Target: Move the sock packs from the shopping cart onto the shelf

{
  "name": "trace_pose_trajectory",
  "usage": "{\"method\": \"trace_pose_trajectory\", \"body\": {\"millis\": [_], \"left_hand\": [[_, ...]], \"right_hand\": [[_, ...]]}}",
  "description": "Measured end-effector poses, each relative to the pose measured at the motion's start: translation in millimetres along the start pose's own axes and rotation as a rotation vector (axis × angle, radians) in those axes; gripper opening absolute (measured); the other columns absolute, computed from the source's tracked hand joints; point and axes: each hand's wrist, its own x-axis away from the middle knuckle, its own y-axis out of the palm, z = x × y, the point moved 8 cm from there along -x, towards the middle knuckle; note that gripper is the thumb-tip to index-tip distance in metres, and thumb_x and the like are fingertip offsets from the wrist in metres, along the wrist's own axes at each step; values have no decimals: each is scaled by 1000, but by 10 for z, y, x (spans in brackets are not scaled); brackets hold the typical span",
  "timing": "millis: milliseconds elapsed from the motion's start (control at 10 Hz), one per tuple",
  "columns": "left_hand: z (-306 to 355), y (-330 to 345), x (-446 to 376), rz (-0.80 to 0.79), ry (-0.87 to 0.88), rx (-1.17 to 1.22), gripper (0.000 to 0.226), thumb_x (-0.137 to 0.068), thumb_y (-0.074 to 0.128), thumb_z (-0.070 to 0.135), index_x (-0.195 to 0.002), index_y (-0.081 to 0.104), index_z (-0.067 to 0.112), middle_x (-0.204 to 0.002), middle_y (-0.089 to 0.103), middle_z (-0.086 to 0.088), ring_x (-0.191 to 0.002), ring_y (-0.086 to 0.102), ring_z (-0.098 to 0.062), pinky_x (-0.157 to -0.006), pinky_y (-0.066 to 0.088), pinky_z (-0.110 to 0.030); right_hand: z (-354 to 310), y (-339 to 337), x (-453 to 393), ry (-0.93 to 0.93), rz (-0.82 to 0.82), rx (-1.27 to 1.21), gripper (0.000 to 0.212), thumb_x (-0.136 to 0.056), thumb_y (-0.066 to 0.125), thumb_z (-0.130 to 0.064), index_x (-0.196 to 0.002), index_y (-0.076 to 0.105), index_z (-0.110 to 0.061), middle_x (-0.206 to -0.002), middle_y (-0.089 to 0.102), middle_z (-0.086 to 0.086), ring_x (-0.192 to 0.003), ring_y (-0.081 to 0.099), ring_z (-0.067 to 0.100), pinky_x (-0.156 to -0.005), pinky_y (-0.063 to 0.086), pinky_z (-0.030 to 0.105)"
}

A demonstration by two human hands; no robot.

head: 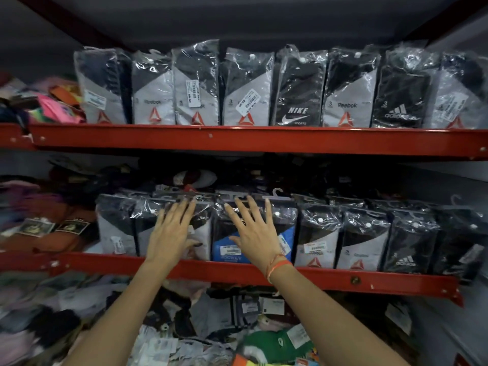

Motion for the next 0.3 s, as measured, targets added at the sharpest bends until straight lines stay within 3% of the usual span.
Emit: {"method": "trace_pose_trajectory", "body": {"millis": [200,300], "left_hand": [[85,23,-173,-144,-25,-58,102,-77,60,55,-149,-1,16,-159,11,-6,-146,8,-23,-118,8,-47],[118,-138,-109,-64,38,-83,98,-76,57,60,-149,9,14,-158,16,-8,-145,16,-24,-116,16,-48]], "right_hand": [[-5,-81,7,-35,-68,21,77,-97,43,-50,-153,-5,-27,-164,1,4,-149,-6,33,-117,0,64],[-28,-248,38,-59,-19,9,76,-96,42,-53,-153,0,-26,-163,5,2,-149,-7,28,-118,2,62]]}}
